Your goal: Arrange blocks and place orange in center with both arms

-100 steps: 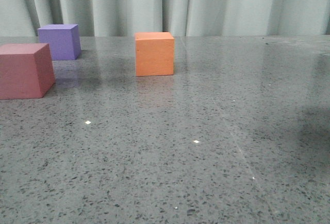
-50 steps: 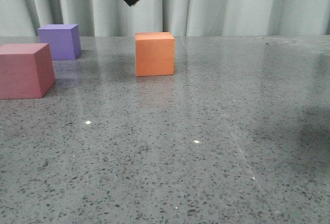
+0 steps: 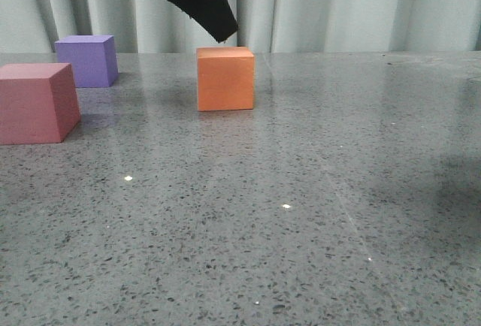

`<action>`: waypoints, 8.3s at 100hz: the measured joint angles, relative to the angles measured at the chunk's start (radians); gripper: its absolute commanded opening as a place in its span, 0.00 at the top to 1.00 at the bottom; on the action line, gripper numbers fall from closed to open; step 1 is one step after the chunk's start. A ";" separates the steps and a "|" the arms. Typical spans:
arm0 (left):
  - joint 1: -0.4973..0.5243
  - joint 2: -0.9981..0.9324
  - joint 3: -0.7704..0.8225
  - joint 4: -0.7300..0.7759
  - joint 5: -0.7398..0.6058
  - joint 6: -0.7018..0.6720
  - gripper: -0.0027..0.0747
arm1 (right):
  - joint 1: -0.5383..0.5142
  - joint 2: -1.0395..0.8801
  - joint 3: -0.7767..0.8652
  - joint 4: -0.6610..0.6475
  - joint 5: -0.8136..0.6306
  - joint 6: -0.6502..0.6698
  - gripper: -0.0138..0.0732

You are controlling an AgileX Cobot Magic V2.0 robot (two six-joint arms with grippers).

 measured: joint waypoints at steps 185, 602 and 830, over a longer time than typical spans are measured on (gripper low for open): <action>-0.004 0.124 -0.115 0.004 0.150 -0.059 0.70 | 0.000 0.000 0.016 0.001 -0.024 0.000 0.19; 0.044 -0.233 0.260 0.762 -0.080 -1.640 0.25 | 0.000 0.000 0.016 0.002 -0.100 0.000 0.19; -0.130 -1.358 1.271 0.937 -0.671 -1.631 0.99 | 0.000 -0.301 0.369 -0.050 -0.405 0.000 0.98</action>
